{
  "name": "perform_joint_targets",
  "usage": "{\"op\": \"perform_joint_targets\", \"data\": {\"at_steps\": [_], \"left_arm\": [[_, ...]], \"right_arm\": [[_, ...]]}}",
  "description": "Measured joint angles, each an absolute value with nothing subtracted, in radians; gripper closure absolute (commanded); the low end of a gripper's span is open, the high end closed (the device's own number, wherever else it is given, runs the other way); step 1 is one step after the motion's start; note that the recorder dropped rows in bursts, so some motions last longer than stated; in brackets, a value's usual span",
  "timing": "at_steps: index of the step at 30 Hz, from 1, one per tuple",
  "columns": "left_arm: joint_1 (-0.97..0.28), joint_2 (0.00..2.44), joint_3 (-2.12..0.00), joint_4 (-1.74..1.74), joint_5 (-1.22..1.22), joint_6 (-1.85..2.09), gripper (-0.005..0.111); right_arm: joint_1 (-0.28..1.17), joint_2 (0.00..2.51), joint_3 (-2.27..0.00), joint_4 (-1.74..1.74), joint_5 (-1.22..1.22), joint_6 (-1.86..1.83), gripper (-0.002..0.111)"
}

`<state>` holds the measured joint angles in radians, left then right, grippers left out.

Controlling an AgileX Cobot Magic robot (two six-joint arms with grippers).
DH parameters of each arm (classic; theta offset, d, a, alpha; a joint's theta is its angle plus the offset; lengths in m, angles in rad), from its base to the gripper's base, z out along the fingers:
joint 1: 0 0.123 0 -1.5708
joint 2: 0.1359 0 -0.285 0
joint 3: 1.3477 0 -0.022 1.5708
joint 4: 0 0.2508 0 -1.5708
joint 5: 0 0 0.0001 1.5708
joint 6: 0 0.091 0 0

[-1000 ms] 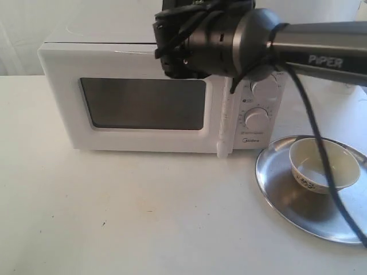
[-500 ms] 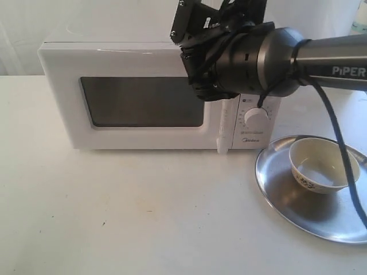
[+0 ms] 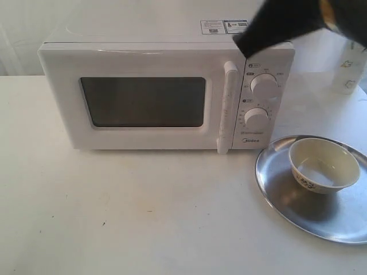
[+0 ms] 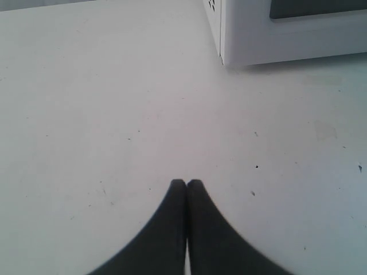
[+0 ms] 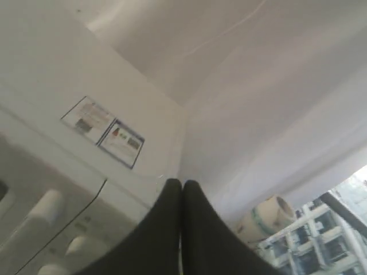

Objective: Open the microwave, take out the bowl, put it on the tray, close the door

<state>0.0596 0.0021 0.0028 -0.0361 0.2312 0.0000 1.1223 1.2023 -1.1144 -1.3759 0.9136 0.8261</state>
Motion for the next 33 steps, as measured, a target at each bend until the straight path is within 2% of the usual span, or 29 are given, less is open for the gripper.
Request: {"op": "perform_joint_targets", "data": {"at_steps": [3, 8, 14, 25, 30, 33], "left_arm": [[0.06, 0.002, 0.003, -0.036, 0.231, 0.0, 0.107], [0.06, 0.002, 0.003, -0.036, 0.231, 0.0, 0.107], [0.06, 0.002, 0.003, -0.036, 0.231, 0.0, 0.107], [0.06, 0.002, 0.003, -0.036, 0.231, 0.0, 0.107], [0.06, 0.002, 0.003, -0.036, 0.231, 0.0, 0.107], [0.06, 0.002, 0.003, -0.036, 0.231, 0.0, 0.107]], "right_arm": [[1.18, 0.942, -0.856, -1.337, 0.821, 0.882, 0.108], [1.197, 0.608, -0.606, -1.288, 0.67, 1.122, 0.108], [1.197, 0.425, -0.586, -1.273, 0.652, 1.165, 0.108], [1.197, 0.338, -0.585, -1.231, 0.691, 1.167, 0.108], [1.132, 0.264, -0.533, -0.94, 0.746, 1.169, 0.108], [1.0, 0.209, -0.465, -0.675, 0.728, 1.169, 0.108]]}}
